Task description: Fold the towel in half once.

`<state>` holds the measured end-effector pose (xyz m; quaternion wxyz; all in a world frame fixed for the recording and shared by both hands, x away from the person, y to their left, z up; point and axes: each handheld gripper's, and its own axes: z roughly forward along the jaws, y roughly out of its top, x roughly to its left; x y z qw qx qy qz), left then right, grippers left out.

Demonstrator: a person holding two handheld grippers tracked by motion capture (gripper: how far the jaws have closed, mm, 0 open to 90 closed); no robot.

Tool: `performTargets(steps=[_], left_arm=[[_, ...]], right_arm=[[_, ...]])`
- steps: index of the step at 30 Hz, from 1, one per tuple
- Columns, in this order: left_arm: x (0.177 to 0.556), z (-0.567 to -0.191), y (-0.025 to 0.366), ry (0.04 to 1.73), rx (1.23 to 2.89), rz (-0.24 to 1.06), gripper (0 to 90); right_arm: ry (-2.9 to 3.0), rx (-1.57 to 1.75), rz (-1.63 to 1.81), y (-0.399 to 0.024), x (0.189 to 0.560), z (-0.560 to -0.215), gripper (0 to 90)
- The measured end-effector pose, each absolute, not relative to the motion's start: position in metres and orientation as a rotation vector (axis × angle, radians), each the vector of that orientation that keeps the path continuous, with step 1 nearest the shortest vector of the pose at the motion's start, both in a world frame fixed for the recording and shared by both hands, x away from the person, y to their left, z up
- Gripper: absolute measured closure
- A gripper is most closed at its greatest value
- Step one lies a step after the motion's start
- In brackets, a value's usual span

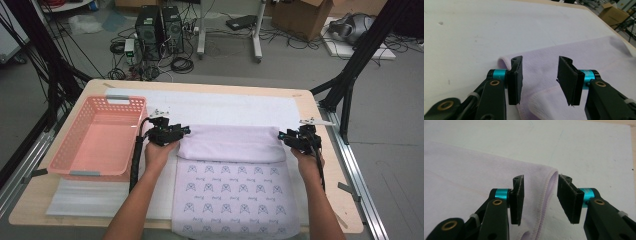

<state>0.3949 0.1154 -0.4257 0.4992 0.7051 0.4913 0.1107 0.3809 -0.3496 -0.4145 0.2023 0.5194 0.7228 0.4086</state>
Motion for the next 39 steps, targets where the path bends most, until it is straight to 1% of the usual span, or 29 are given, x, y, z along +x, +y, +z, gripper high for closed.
performTargets(steps=[3, 5, 6, 8, 9, 10, 12, 13, 14, 15, 19, 24, 32, 39], left_arm=[[0.387, -0.423, 0.112, 1.159, 1.767, 0.264, 55.3], [0.380, -0.424, 0.114, 1.149, 1.751, 0.279, 57.0], [0.377, -0.427, 0.115, 1.159, 1.748, 0.272, 58.6], [0.371, -0.435, 0.116, 1.174, 1.760, 0.232, 58.5], [0.368, -0.438, 0.116, 1.170, 1.766, 0.233, 60.0], [0.364, -0.441, 0.116, 1.164, 1.784, 0.234, 62.0], [0.360, -0.443, 0.112, 1.137, 1.835, 0.227, 72.5], [0.357, -0.444, 0.110, 1.121, 1.841, 0.257, 81.7], [0.355, -0.444, 0.108, 1.110, 1.867, 0.252, 85.8], [0.353, -0.445, 0.107, 1.098, 1.899, 0.255, 87.1], [0.341, -0.439, 0.110, 1.056, 1.869, 0.285, 87.7], [0.321, -0.431, 0.117, 1.005, 1.822, 0.292, 87.6], [0.281, -0.442, 0.126, 0.981, 1.773, 0.284, 87.6], [0.242, -0.446, 0.130, 0.940, 1.760, 0.284, 87.5]], right_arm=[[2.074, 1.443, 1.132, -0.348, 0.374, -0.412, 58.3], [2.113, 1.417, 1.118, -0.346, 0.368, -0.412, 59.2], [2.132, 1.411, 1.115, -0.345, 0.364, -0.413, 59.3], [2.161, 1.403, 1.107, -0.345, 0.358, -0.416, 60.2], [2.176, 1.405, 1.102, -0.344, 0.355, -0.418, 61.3], [2.189, 1.400, 1.095, -0.345, 0.353, -0.419, 64.7], [2.209, 1.388, 1.074, -0.345, 0.347, -0.424, 77.1], [2.223, 1.380, 1.071, -0.345, 0.345, -0.426, 85.9], [2.230, 1.369, 1.060, -0.346, 0.343, -0.428, 86.6], [2.228, 1.368, 1.054, -0.347, 0.341, -0.429, 87.0], [2.201, 1.358, 1.080, -0.350, 0.329, -0.431, 87.5], [2.178, 1.317, 1.128, -0.353, 0.310, -0.430, 87.6], [2.163, 1.280, 1.165, -0.356, 0.275, -0.429, 87.6], [2.154, 1.251, 1.177, -0.359, 0.231, -0.429, 87.5]])
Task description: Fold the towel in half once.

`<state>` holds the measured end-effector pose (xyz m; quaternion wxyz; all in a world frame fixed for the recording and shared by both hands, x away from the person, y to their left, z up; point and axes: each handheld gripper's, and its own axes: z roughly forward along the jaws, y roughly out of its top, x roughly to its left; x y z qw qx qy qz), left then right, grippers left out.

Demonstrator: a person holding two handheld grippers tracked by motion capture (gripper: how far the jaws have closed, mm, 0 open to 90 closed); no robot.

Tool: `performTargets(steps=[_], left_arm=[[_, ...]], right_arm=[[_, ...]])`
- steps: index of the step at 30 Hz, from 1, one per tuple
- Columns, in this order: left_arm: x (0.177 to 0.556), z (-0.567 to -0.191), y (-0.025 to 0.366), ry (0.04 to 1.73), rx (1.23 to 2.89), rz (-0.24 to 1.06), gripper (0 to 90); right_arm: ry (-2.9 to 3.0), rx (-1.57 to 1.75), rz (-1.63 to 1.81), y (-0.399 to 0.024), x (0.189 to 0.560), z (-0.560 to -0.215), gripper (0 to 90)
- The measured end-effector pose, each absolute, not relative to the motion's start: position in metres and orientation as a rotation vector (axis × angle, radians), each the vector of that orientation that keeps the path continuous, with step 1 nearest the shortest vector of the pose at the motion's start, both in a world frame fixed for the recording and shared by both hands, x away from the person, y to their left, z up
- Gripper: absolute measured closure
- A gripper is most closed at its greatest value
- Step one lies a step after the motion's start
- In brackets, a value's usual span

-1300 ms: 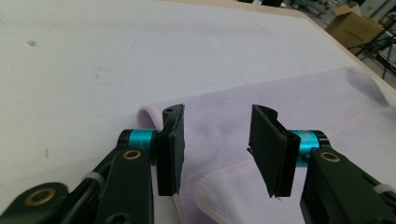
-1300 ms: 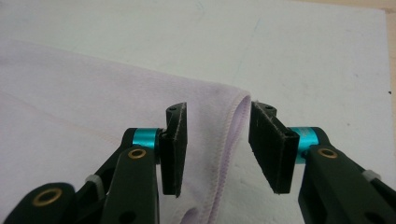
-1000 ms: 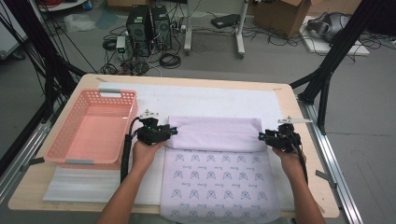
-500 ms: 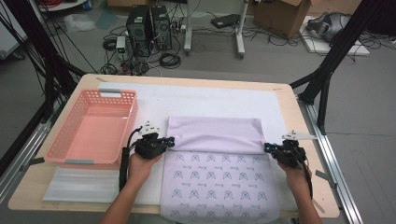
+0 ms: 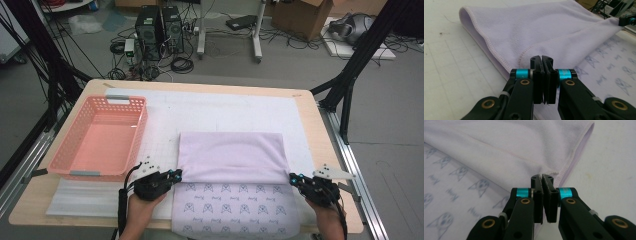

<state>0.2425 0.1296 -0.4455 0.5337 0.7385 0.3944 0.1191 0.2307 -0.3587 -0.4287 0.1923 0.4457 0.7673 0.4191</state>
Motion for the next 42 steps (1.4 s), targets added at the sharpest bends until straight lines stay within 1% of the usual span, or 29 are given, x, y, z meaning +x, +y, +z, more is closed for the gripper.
performTargets(steps=[6, 13, 21, 27, 32, 33, 34, 35, 36, 37, 39, 42], left_arm=[[0.215, -0.442, 0.130, 0.917, 1.765, 0.288, 87.5], [0.187, -0.444, 0.134, 0.910, 1.771, 0.270, 87.5], [0.167, -0.446, 0.141, 0.902, 1.770, 0.231, 87.5], [0.153, -0.444, 0.144, 0.875, 1.789, 0.241, 87.6], [0.141, -0.447, 0.142, 0.857, 1.816, 0.225, 86.8], [0.141, -0.446, 0.142, 0.861, 1.802, 0.223, 83.9], [0.142, -0.445, 0.142, 0.868, 1.782, 0.215, 74.7], [0.144, -0.443, 0.144, 0.873, 1.765, 0.216, 63.3], [0.148, -0.441, 0.144, 0.881, 1.743, 0.224, 54.2], [0.153, -0.439, 0.145, 0.892, 1.724, 0.224, 48.0], [0.167, -0.437, 0.148, 0.908, 1.706, 0.242, 46.1], [0.191, -0.436, 0.148, 0.928, 1.700, 0.248, 46.5]], right_arm=[[2.147, 1.254, 1.194, -0.363, 0.196, -0.434, 87.6], [2.149, 1.249, 1.223, -0.366, 0.174, -0.431, 87.5], [2.164, 1.237, 1.240, -0.368, 0.151, -0.431, 87.5], [2.189, 1.228, 1.228, -0.368, 0.135, -0.433, 87.6], [2.202, 1.225, 1.223, -0.368, 0.120, -0.435, 87.6], [2.210, 1.226, 1.220, -0.368, 0.119, -0.437, 87.3], [2.217, 1.227, 1.215, -0.368, 0.118, -0.438, 85.3], [2.208, 1.235, 1.215, -0.368, 0.119, -0.438, 76.0], [2.185, 1.253, 1.222, -0.369, 0.120, -0.436, 70.2], [2.168, 1.252, 1.248, -0.370, 0.124, -0.433, 69.5], [2.132, 1.249, 1.261, -0.371, 0.132, -0.426, 69.1], [2.118, 1.235, 1.236, -0.370, 0.155, -0.422, 73.3]])
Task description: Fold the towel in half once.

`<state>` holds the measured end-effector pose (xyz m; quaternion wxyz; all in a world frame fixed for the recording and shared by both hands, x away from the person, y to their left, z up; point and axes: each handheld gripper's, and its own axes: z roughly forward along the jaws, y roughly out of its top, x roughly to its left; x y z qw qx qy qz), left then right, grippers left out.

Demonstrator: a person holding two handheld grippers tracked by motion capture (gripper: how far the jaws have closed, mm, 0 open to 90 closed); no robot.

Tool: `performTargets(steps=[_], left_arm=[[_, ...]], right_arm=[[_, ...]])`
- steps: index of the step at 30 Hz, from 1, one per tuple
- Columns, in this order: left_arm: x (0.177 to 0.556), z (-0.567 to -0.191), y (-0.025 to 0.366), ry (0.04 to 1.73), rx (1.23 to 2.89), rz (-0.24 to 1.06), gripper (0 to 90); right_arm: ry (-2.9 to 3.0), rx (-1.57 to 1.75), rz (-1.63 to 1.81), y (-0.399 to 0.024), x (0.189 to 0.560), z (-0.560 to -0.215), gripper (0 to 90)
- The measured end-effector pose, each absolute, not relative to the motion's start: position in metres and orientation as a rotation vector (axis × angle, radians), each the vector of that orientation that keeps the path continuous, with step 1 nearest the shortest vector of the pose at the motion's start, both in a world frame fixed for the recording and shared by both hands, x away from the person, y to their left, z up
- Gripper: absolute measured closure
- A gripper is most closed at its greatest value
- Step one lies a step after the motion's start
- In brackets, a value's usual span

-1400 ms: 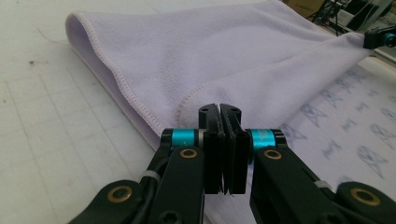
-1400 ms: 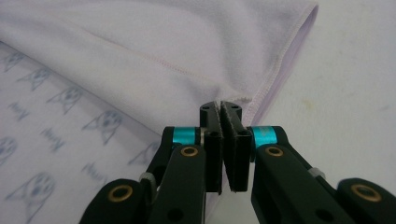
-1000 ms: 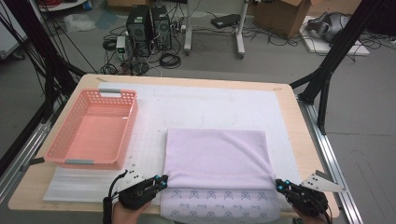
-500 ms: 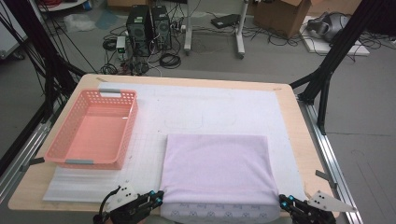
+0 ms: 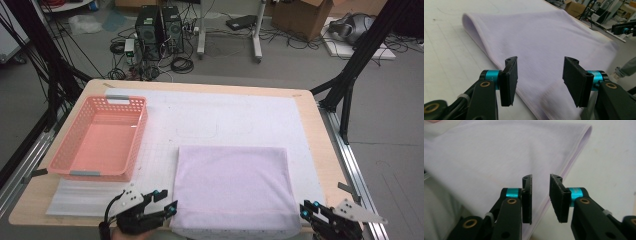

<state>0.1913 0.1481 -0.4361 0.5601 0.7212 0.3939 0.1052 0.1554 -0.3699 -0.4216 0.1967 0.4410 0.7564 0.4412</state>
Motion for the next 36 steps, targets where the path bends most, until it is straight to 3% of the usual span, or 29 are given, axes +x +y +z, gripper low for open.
performTargets(steps=[12, 20, 27, 28, 30, 31, 36], left_arm=[[0.288, -0.445, 0.134, 1.056, 1.737, 0.194, 47.6], [0.323, -0.454, 0.122, 1.165, 1.837, 0.225, 58.0], [0.333, -0.452, 0.115, 1.265, 1.840, 0.422, 67.5], [0.333, -0.452, 0.115, 1.280, 1.830, 0.437, 63.1], [0.332, -0.452, 0.117, 1.279, 1.826, 0.437, 53.2], [0.332, -0.452, 0.118, 1.269, 1.826, 0.426, 50.4], [0.332, -0.453, 0.116, 1.210, 1.837, 0.355, 44.0]], right_arm=[[2.178, 1.280, 1.149, -0.346, 0.261, -0.438, 78.9], [2.209, 1.295, 1.082, -0.329, 0.300, -0.449, 80.2], [2.110, 1.364, 1.021, -0.347, 0.304, -0.449, 81.4], [2.100, 1.370, 1.015, -0.350, 0.304, -0.448, 79.8], [2.083, 1.402, 0.988, -0.354, 0.304, -0.447, 66.0], [2.082, 1.418, 1.016, -0.356, 0.303, -0.446, 65.5], [2.116, 1.409, 1.058, -0.355, 0.307, -0.444, 54.1]])
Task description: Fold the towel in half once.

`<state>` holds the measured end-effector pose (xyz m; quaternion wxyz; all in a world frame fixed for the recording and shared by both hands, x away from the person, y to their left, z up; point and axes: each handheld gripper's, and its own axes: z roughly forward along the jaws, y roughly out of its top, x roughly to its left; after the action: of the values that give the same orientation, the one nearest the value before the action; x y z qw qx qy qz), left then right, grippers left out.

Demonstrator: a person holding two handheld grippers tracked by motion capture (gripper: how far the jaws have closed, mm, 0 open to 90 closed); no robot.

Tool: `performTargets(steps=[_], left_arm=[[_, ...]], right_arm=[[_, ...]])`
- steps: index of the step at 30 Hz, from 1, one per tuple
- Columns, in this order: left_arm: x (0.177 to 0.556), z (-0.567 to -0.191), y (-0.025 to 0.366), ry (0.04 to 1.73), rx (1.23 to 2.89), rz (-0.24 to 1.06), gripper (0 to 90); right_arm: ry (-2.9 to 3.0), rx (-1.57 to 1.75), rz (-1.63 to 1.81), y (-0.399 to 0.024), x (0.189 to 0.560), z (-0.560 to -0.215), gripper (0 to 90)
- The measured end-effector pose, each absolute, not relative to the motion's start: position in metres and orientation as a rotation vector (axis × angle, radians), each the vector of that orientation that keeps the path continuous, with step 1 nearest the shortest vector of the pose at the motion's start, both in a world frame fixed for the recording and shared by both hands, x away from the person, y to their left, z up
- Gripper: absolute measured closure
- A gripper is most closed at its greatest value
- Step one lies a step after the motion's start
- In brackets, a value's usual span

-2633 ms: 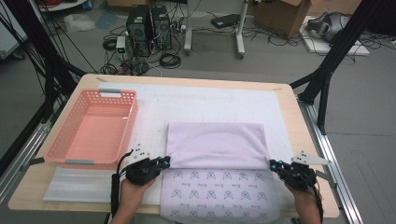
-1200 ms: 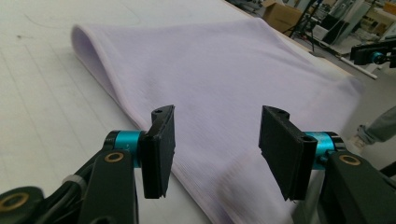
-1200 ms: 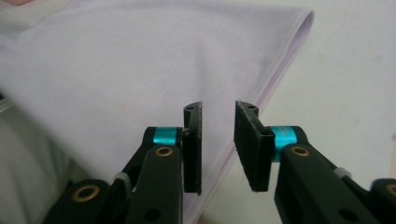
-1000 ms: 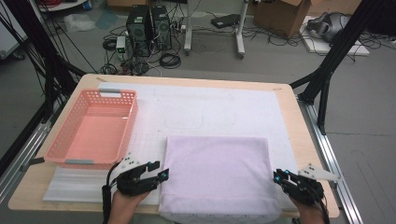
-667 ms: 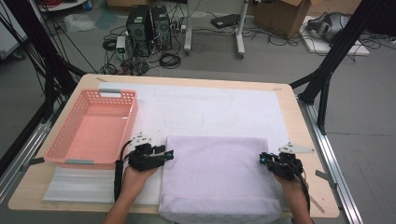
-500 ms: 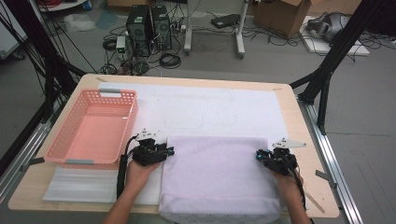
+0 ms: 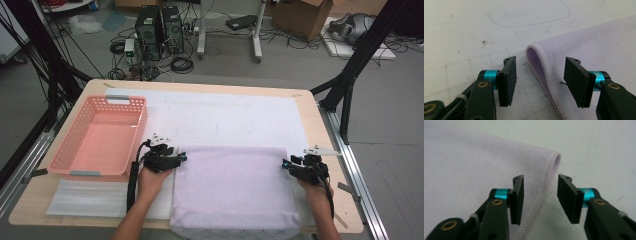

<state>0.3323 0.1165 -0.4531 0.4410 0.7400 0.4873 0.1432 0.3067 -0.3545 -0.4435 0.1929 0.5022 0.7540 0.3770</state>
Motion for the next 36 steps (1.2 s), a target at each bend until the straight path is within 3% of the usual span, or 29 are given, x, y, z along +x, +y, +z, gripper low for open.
performTargets(steps=[2, 5, 8, 9, 12, 21, 36], left_arm=[[0.331, -0.453, 0.113, 1.154, 1.876, 0.346, 49.8], [0.327, -0.452, 0.104, 1.123, 1.940, 0.420, 62.8], [0.329, -0.453, 0.106, 1.167, 1.886, 0.339, 82.5], [0.329, -0.453, 0.105, 1.157, 1.896, 0.353, 84.6], [0.329, -0.453, 0.106, 1.154, 1.898, 0.339, 86.1], [0.352, -0.441, 0.112, 1.190, 1.792, 0.333, 86.3], [0.441, -0.412, 0.119, 1.202, 1.764, 0.394, 86.1]], right_arm=[[2.158, 1.410, 1.030, -0.349, 0.312, -0.447, 50.4], [2.149, 1.408, 1.012, -0.346, 0.313, -0.448, 53.6], [2.159, 1.425, 1.062, -0.350, 0.311, -0.448, 75.0], [2.162, 1.426, 1.069, -0.349, 0.310, -0.448, 78.8], [2.182, 1.389, 1.045, -0.345, 0.309, -0.446, 85.3], [2.165, 1.317, 1.066, -0.346, 0.326, -0.430, 86.3], [2.096, 1.321, 1.079, -0.340, 0.409, -0.413, 86.1]])
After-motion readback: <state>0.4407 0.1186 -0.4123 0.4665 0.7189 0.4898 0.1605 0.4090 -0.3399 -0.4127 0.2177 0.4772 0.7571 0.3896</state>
